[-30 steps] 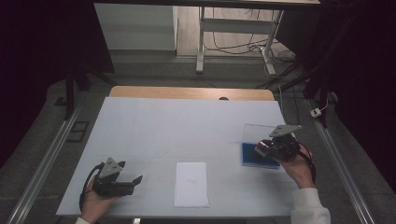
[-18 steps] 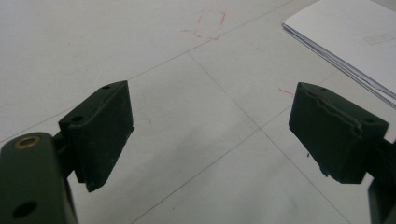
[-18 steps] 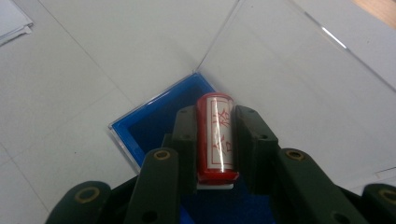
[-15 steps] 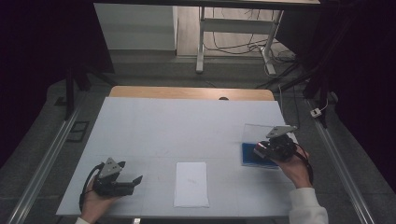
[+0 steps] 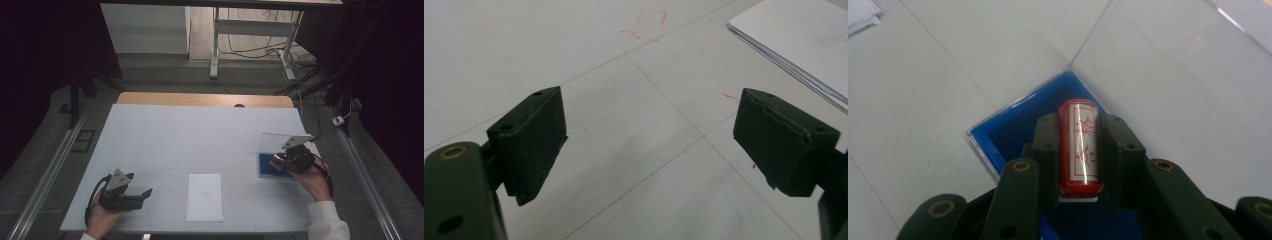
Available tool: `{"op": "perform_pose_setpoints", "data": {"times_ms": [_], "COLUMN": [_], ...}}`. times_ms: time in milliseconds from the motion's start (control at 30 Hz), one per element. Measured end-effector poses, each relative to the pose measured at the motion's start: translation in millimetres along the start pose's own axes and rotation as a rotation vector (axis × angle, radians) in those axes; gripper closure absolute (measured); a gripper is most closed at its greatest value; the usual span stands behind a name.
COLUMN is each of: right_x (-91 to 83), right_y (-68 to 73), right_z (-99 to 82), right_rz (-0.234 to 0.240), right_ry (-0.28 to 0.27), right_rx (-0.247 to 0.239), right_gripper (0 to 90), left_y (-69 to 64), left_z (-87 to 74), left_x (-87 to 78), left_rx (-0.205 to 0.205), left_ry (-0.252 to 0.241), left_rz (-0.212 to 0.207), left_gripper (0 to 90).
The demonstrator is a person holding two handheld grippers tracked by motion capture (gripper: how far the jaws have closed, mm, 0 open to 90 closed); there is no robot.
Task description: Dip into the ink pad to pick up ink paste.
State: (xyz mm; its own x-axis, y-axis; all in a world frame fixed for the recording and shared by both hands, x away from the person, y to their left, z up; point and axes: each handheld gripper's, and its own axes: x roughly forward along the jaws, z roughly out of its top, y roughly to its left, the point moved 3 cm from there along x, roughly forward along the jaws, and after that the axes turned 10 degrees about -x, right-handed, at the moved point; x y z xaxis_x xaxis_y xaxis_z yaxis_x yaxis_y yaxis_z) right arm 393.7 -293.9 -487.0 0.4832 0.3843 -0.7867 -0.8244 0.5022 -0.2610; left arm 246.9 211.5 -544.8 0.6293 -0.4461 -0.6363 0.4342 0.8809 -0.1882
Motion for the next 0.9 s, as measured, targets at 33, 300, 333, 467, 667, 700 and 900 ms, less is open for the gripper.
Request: {"op": "perform_pose_setpoints", "data": {"times_ms": [33, 300, 333, 467, 667, 700, 900], "right_x": [-0.2, 0.0, 0.1, 0.5, 0.9, 1.0, 1.4], "right_y": [-0.4, -2.5, -2.4, -1.2, -1.8, -2.0, -3.4], "right_z": [-0.4, -2.8, -2.6, -1.3, -1.3, -1.4, -2.7], "right_rz": [0.003, 0.014, 0.012, 0.008, 0.010, 0.010, 0.020], "right_ry": [-0.002, -0.008, -0.006, 0.005, 0.016, 0.015, 0.011], "right_rx": [0.008, 0.025, 0.020, 0.012, 0.020, 0.023, 0.036], "right_gripper": [69.8, 69.8, 69.8, 69.9, 70.0, 70.0, 70.1], "left_y": [0.0, 0.3, 0.3, 0.0, 0.2, 0.3, 0.0], "left_z": [0.0, -0.3, -0.3, -0.4, -0.6, -0.6, -0.9], "left_x": [0.0, -0.4, -0.4, -0.1, -0.2, -0.2, 0.0], "left_rx": [0.000, 0.000, -0.001, 0.000, 0.000, 0.000, 0.003], "left_ry": [0.001, 0.002, 0.002, 0.004, 0.004, 0.005, 0.006], "left_rz": [0.002, 0.002, 0.002, 0.003, 0.004, 0.004, 0.004], "left_gripper": [13.8, 13.8, 13.8, 13.8, 13.7, 13.7, 13.8]}}
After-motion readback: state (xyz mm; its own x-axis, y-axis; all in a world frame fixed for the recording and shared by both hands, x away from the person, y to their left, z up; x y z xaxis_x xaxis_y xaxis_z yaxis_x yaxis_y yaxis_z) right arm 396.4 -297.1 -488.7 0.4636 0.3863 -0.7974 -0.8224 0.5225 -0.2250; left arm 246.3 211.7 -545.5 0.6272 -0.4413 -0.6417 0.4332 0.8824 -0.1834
